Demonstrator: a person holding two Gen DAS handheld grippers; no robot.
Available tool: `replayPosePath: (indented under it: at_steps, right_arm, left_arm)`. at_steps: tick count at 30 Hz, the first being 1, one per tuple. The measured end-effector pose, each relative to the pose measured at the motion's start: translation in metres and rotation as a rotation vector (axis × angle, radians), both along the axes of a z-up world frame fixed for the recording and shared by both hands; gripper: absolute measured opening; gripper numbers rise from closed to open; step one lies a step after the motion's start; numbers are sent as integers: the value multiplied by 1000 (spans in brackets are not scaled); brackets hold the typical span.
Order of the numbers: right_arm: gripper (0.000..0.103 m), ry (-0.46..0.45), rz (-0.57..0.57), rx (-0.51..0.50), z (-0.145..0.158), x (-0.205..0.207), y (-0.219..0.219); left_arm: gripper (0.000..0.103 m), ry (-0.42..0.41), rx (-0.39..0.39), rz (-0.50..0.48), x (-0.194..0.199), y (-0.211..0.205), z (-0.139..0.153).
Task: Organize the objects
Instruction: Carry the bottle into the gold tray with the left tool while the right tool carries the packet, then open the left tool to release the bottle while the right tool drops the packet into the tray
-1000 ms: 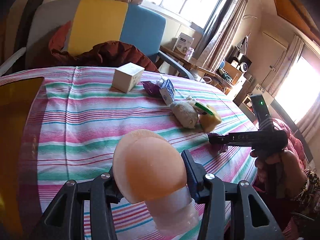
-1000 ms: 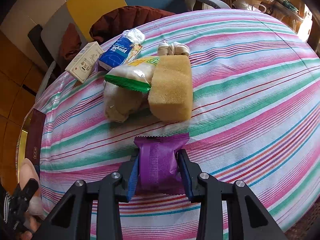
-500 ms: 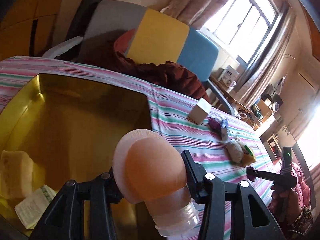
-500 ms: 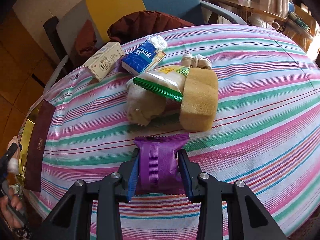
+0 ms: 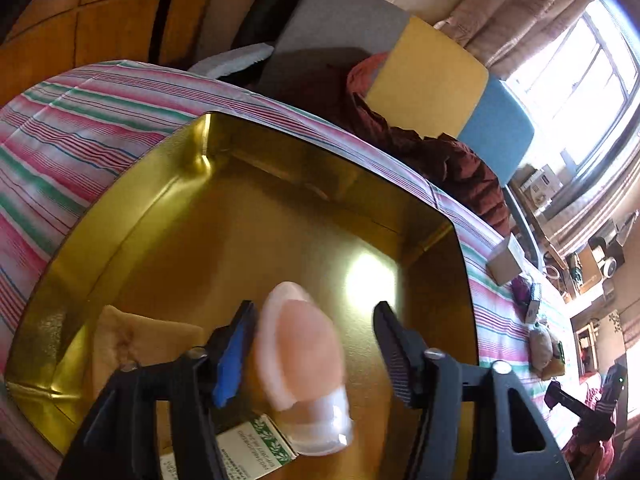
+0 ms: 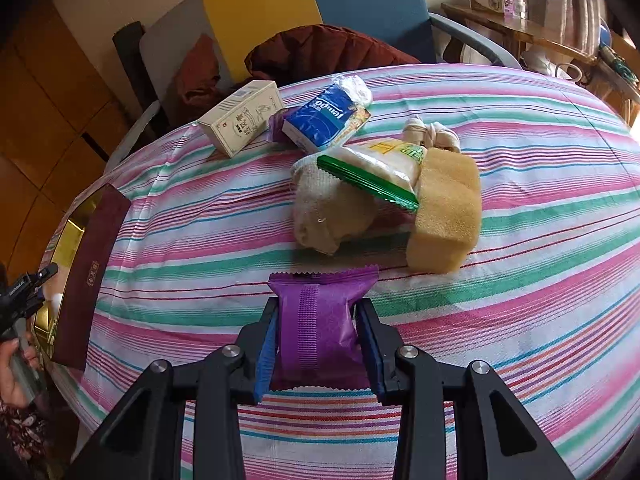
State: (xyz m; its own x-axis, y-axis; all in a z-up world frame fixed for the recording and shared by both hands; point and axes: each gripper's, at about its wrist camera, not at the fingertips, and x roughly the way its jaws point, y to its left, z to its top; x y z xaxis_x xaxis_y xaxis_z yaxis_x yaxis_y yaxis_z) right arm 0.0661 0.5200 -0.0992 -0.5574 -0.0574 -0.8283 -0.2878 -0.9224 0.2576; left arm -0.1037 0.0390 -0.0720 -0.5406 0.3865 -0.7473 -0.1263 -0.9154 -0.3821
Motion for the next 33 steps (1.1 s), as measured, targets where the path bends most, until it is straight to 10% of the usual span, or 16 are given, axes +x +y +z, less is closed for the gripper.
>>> replayPosePath:
  at_steps: [15,33]
  right_arm:
    - [38,-6,72,-42,5,-10,-45]
    - [38,97,559,-93,53,-88,-299]
  left_arm:
    - [70,47,107,255,36,-70,16]
    - [70,116,49,217,43,-62,43]
